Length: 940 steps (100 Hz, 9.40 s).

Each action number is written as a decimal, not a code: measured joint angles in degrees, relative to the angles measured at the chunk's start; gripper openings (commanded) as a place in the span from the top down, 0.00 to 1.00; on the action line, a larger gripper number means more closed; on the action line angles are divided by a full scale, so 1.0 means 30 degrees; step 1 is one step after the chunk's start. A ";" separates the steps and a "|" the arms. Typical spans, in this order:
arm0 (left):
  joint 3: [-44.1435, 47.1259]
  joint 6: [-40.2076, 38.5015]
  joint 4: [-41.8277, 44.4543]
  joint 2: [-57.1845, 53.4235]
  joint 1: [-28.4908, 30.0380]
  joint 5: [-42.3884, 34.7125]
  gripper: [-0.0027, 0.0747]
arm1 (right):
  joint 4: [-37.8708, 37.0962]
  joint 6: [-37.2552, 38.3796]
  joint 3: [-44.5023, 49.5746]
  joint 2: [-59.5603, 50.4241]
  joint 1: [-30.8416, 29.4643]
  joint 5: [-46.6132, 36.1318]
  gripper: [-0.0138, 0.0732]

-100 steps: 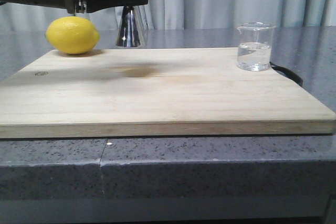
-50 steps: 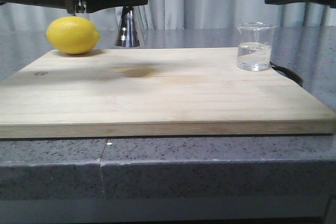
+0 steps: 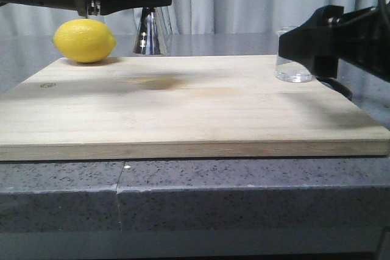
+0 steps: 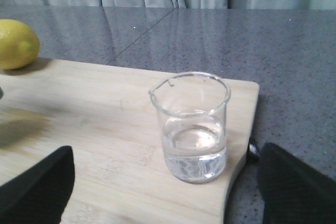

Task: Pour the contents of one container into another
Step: 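Reach the right gripper to the glass beaker and grasp it, then lift the beaker and carry it over the held jigger, then tilt the beaker with the right gripper, pouring liquid into the jigger, then tilt the beaker upright and carry it back toward its spot, then lower the beaker onto the board and open the right gripper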

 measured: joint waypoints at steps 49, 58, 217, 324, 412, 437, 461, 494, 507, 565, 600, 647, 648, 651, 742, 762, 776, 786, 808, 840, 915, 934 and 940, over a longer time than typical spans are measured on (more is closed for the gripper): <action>0.0000 0.0000 0.0000 0.0000 0.0000 0.0000 0.75 | 0.0013 0.0000 -0.3186 0.3410 -0.0821 0.0870 0.11; 0.0000 0.0000 0.0000 0.0000 0.0000 0.0000 0.75 | -0.0194 0.0000 -0.3663 0.3880 -0.0821 0.0974 0.11; 0.0000 0.0000 0.0012 0.0000 0.0000 0.0000 0.75 | -0.2613 -0.0036 -0.9614 0.1248 -0.0404 1.2384 0.50; 0.0000 0.0000 0.0012 0.0000 0.0000 0.0000 0.75 | -1.2923 -0.4443 -2.1118 0.4102 0.6547 2.6104 0.50; 0.0000 0.0000 0.0012 0.0000 0.0000 0.0000 0.75 | -1.5851 -0.8391 -2.1118 0.4624 0.6789 2.5426 0.50; 0.0000 0.0000 0.0012 0.0000 0.0000 0.0000 0.75 | -1.6079 -0.9356 -2.1118 0.4624 0.6789 2.5167 0.50; 0.0000 0.0000 0.0012 0.0000 0.0000 0.0000 0.75 | -1.7285 -0.9505 -2.1118 0.4624 0.6789 2.4889 0.50; 0.0000 0.0000 0.0012 0.0000 0.0000 0.0000 0.75 | -1.7656 -1.0332 -2.1118 0.4624 0.6789 2.4076 0.50; 0.0000 0.0000 0.0012 0.0000 0.0000 0.0000 0.75 | -1.7738 -1.0690 -2.1118 0.4624 0.6789 2.4081 0.50; 0.0000 -0.0038 0.0046 0.0000 0.0000 0.0000 0.75 | -1.7119 -1.1839 -2.1118 0.4624 0.6930 2.4003 0.50; 0.0000 -0.0038 0.0046 0.0000 0.0000 0.0000 0.75 | -1.6756 -0.4005 -2.1118 0.4501 0.6802 2.4003 0.50; 0.0000 -0.0038 0.0046 0.0000 0.0000 0.0000 0.75 | -1.6760 0.8275 -1.7659 0.0177 0.2866 2.1679 0.50; 0.0000 -0.0038 0.0046 0.0000 0.0000 0.0000 0.75 | -1.6760 0.8445 -1.7551 0.0127 0.2699 2.1598 0.50; 0.0000 -0.0038 0.0046 0.0000 0.0000 0.0000 0.75 | -1.6760 0.9090 -1.7128 -0.0050 0.2355 2.1120 0.50; 0.0000 -0.0038 0.0046 0.0000 0.0000 0.0000 0.75 | -1.8897 1.2987 -0.8045 0.2449 -0.7218 0.1463 0.50; 0.0000 -0.0038 0.0046 0.0000 0.0000 0.0000 0.75 | -1.8991 1.1887 -0.8330 0.4406 -0.7218 0.0511 0.50; 0.0000 -0.0038 0.0046 0.0000 0.0000 0.0000 0.75 | -1.8991 1.1811 -0.9029 0.5625 -0.7218 0.0042 0.50; 0.0000 -0.0038 0.0046 0.0000 0.0000 0.0000 0.75 | -1.9020 1.1751 -0.9602 0.6333 -0.7218 -0.0005 0.50; 0.0000 -0.0038 0.0046 0.0000 0.0000 0.0000 0.75 | -1.9480 1.1708 -1.0090 0.7427 -0.7075 -0.0035 0.50; 0.0000 -0.0038 0.0046 0.0000 0.0000 0.0000 0.75 | -1.9757 1.0884 -1.0090 0.7993 -0.6567 0.0090 0.50; 0.0000 -0.0038 0.0046 0.0000 0.0000 0.0000 0.75 | -1.9787 1.1769 -1.0157 0.7887 -0.6567 0.1726 0.19; 0.0000 -0.0038 0.0046 0.0000 0.0000 0.0000 0.75 | -2.2171 1.4947 -1.0157 0.6612 -0.6567 0.2646 0.19; 0.0000 -0.0038 0.0046 0.0000 0.0000 0.0000 0.75 | -2.3438 1.6421 -1.0157 0.6169 -0.6567 0.2853 0.19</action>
